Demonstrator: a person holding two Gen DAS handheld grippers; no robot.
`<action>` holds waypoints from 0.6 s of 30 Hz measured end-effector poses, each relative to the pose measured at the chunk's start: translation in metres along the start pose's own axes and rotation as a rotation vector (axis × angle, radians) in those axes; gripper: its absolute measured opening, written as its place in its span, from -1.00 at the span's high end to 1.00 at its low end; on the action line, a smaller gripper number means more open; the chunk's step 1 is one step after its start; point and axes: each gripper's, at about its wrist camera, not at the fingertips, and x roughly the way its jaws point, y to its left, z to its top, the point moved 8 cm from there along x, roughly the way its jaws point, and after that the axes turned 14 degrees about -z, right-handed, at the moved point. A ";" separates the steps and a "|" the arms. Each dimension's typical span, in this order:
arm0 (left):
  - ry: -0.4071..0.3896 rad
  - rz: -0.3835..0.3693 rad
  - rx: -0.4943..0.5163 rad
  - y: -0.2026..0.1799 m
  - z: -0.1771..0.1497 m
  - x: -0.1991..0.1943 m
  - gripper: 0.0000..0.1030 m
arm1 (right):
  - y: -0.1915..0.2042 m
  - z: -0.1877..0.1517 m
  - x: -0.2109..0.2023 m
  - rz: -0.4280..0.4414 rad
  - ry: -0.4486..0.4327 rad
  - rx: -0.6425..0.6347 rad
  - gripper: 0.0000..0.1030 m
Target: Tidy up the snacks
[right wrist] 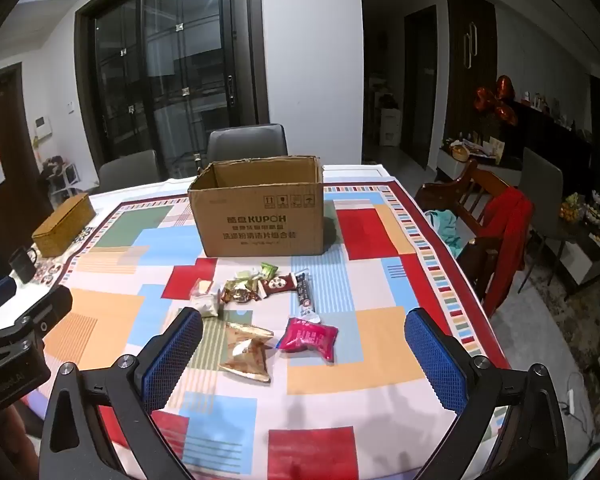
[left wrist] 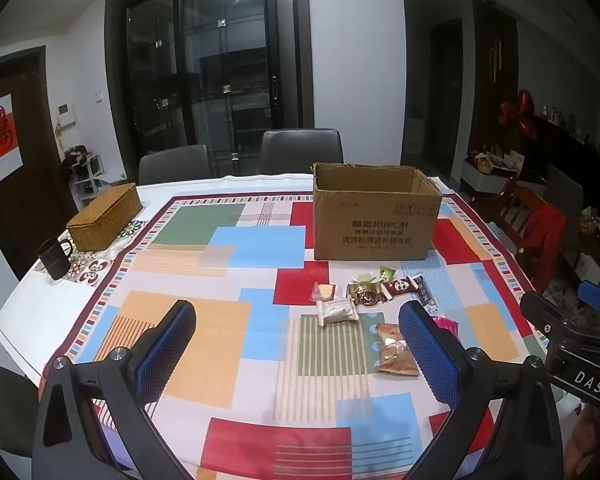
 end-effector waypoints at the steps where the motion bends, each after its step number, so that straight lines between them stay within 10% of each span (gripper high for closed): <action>1: -0.003 -0.002 0.000 0.000 0.000 -0.001 -1.00 | 0.000 0.000 0.000 -0.001 0.000 0.000 -0.99; 18: 0.005 -0.003 0.015 0.002 -0.003 -0.001 -1.00 | 0.000 0.004 -0.003 -0.003 -0.012 0.001 -0.99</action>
